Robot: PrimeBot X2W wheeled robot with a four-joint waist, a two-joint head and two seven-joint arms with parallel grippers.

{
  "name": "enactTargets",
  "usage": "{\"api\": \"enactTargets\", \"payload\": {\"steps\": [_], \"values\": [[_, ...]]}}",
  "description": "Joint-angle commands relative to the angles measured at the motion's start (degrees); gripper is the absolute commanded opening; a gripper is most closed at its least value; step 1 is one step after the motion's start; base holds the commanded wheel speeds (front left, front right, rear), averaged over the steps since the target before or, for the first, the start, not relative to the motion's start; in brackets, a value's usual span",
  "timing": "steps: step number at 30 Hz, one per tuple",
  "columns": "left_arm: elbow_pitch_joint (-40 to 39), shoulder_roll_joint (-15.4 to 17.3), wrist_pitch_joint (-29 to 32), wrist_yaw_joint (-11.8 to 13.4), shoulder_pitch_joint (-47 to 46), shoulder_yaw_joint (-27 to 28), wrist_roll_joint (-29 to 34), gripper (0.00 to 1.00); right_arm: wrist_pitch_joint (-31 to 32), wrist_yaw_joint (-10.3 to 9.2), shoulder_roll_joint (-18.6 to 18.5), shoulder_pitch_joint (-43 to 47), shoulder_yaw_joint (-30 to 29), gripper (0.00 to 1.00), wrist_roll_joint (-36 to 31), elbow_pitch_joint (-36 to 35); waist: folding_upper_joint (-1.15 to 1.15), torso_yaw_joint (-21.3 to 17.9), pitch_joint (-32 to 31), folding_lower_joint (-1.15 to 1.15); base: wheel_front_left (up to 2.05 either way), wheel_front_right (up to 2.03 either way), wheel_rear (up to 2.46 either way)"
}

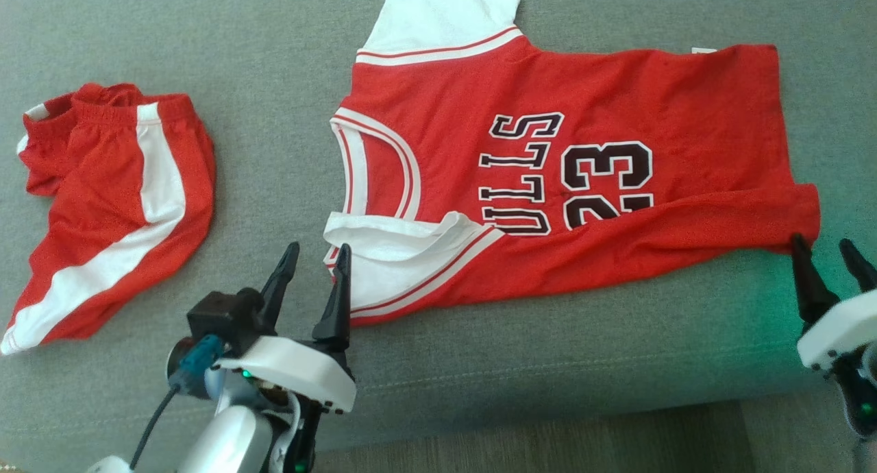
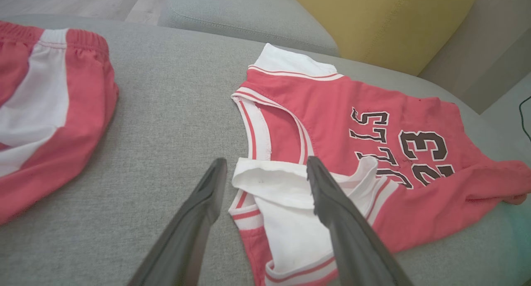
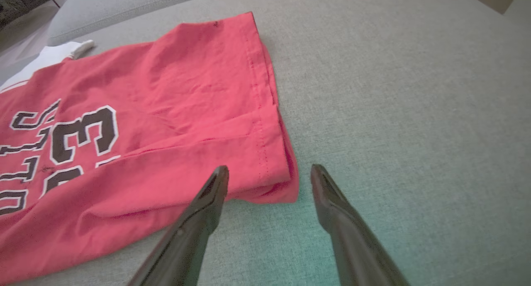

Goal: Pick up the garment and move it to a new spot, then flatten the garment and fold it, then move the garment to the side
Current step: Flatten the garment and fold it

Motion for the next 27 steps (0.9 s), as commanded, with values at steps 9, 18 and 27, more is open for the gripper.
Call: {"api": "enactTargets", "payload": {"steps": [9, 18, 27], "values": [[-0.8, -0.5, -1.0, 0.3, -3.1, -0.1, 1.4, 1.0, -2.8, -0.01, -4.5, -8.4, 4.4, 0.0, 0.8, 7.9, 0.0, 2.4, 1.0, 0.0, 0.0, 0.0, 0.0], [0.0, -0.9, -1.8, 0.5, -3.5, -0.6, 1.4, 1.0, -6.8, -0.01, -6.7, -14.4, 5.0, 0.0, 0.9, 12.5, 0.0, 3.9, 1.7, 0.0, 0.0, 0.0, 0.0], [1.6, -1.1, -2.2, 0.3, -7.3, -0.6, 2.0, 1.0, -9.0, -0.01, -7.0, -19.7, 6.9, 0.0, 0.5, 17.5, 0.0, 3.5, 3.1, 0.0, 0.0, 0.0, 0.0]]}}
